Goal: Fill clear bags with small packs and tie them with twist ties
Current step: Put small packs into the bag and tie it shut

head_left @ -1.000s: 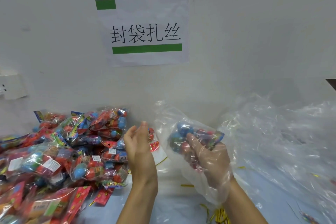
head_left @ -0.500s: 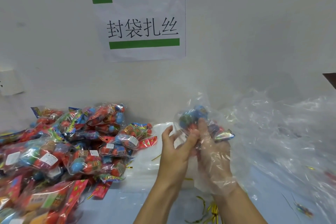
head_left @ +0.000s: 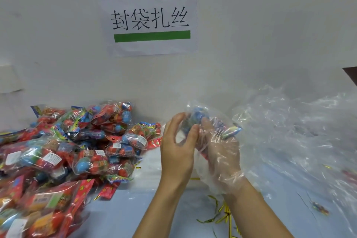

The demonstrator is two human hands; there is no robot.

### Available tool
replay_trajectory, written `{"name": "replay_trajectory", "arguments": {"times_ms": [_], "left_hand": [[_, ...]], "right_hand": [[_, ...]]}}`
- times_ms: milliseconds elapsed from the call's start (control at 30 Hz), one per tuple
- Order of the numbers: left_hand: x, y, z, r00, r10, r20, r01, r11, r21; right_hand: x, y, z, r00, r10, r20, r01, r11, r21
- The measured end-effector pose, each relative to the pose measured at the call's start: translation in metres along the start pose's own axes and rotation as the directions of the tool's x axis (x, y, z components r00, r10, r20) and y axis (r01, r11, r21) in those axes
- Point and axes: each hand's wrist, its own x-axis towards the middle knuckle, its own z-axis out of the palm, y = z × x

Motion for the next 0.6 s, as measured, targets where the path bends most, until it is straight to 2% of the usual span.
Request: {"name": "replay_trajectory", "arguments": {"times_ms": [100, 233, 300, 367, 433, 467, 533, 600], "left_hand": [[-0.001, 0.003, -0.002, 1.000, 0.029, -0.008, -0.028, 0.998, 0.062], [0.004, 0.008, -0.015, 0.996, 0.020, -0.091, -0.002, 0.981, 0.194], [0.008, 0.017, -0.021, 0.990, 0.108, -0.090, -0.083, 0.966, 0.246], [0.012, 0.027, -0.028, 0.969, 0.236, 0.072, -0.245, 0.881, 0.405], [0.018, 0.033, -0.032, 0.942, 0.206, 0.264, -0.318, 0.796, 0.515], [0.020, 0.034, -0.033, 0.937, 0.161, 0.311, -0.313, 0.782, 0.540], [0.022, 0.034, -0.033, 0.939, 0.109, 0.325, -0.279, 0.795, 0.538], [0.021, 0.036, -0.030, 0.945, 0.130, 0.301, -0.276, 0.811, 0.516]], "right_hand": [[-0.002, -0.001, 0.002, 1.000, 0.019, 0.008, -0.019, 1.000, 0.000], [-0.004, -0.008, 0.004, 0.999, 0.028, 0.029, -0.028, 1.000, 0.000], [-0.005, -0.012, 0.005, 0.999, 0.022, 0.026, -0.022, 1.000, 0.011], [-0.004, -0.016, 0.003, 0.997, 0.034, 0.073, -0.036, 0.999, 0.022], [-0.004, -0.019, 0.004, 0.984, 0.081, 0.158, -0.085, 0.996, 0.018], [-0.002, -0.019, 0.004, 0.979, 0.099, 0.175, -0.098, 0.995, -0.017], [0.000, -0.017, 0.005, 0.977, 0.118, 0.175, -0.100, 0.989, -0.108], [-0.001, -0.019, 0.008, 0.977, 0.140, 0.162, -0.113, 0.979, -0.168]]}}
